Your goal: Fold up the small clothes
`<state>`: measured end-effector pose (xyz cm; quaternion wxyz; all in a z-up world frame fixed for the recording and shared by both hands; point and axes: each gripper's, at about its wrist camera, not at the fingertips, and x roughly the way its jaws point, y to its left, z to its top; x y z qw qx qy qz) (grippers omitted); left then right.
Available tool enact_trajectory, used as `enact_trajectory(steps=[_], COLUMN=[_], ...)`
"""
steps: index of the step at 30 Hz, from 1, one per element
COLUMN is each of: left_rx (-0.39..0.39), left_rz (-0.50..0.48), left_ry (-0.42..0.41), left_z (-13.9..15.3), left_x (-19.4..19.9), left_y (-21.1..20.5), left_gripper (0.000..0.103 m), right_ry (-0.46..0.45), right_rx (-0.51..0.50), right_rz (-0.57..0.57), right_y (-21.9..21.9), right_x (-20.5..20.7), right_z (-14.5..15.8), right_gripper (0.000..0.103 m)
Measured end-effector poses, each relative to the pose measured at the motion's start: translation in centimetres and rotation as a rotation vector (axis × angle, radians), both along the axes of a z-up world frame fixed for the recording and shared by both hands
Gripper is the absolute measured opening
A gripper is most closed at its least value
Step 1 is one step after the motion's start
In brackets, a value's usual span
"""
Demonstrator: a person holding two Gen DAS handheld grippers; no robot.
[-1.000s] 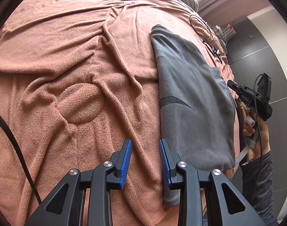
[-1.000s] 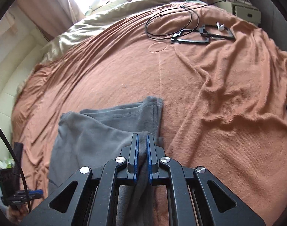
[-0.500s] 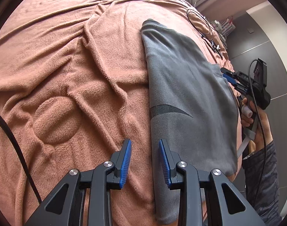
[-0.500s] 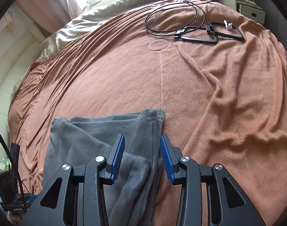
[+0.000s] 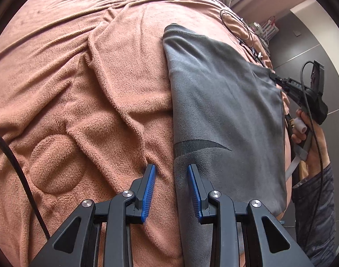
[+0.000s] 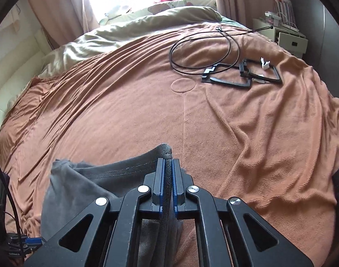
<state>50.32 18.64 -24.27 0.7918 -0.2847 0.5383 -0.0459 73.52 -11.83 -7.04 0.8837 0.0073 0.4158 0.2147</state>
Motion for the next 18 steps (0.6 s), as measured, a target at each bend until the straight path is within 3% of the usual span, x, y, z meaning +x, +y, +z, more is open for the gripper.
enact_trajectory(steps=[4, 8, 13, 18], left_rx=[-0.005, -0.007, -0.010, -0.019], left_rz=[0.001, 0.003, 0.005, 0.000], left_ry=[0.003, 0.003, 0.000, 0.002], left_z=[0.2, 0.3, 0.4, 0.6], left_x=[-0.4, -0.7, -1.4, -2.0], left_y=[0.3, 0.4, 0.2, -0.4], left_gripper=[0.032, 0.032, 0.032, 0.032], right_ry=[0.095, 0.098, 0.148, 0.221], right_rx=[-0.003, 0.050, 0.044, -0.035], right_rz=[-0.056, -0.036, 0.056, 0.142], right_y=[-0.7, -2.0, -2.7, -1.9], right_x=[0.5, -0.9, -3.1, -3.6], right_z=[-1.2, -0.2, -0.2, -1.7], right_gripper=[0.007, 0.045, 0.045, 0.045])
